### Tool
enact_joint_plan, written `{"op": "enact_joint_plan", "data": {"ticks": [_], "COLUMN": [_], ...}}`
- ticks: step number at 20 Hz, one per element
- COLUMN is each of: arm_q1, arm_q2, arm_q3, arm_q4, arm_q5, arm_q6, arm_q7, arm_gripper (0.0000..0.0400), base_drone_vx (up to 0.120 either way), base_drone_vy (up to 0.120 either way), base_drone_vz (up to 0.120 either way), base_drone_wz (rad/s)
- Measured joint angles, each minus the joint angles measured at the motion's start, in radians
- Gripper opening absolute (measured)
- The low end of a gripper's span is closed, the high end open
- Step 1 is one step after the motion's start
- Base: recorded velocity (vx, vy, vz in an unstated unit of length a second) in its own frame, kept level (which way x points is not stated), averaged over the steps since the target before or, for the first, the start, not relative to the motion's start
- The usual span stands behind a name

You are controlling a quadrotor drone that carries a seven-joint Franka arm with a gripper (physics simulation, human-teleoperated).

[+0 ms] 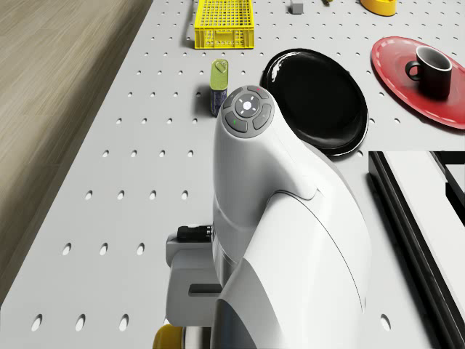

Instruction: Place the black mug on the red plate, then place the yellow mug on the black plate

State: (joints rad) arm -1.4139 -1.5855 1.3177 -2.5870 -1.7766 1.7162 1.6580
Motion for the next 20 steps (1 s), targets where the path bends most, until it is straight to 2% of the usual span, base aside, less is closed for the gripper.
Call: {"op": "enact_joint_plan", "data": {"ticks": [1,20], "arm_q1": [0.0,-0.001], "arm_q2": [0.0,-0.007], "arm_q3": [0.0,0.001], "arm_q4": [0.0,0.0], "arm_q5": [0.0,0.004], "arm_q6": [0.0,0.005], "arm_q7": [0.0,0.001], "arm_gripper": [0.011,0.011], "base_drone_vx": [0.12,0.12], "base_drone_vy": [-0.12,-0.12], "base_drone_vz": [0.12,0.0], "base_drone_wz": [0.0,0.0]}}
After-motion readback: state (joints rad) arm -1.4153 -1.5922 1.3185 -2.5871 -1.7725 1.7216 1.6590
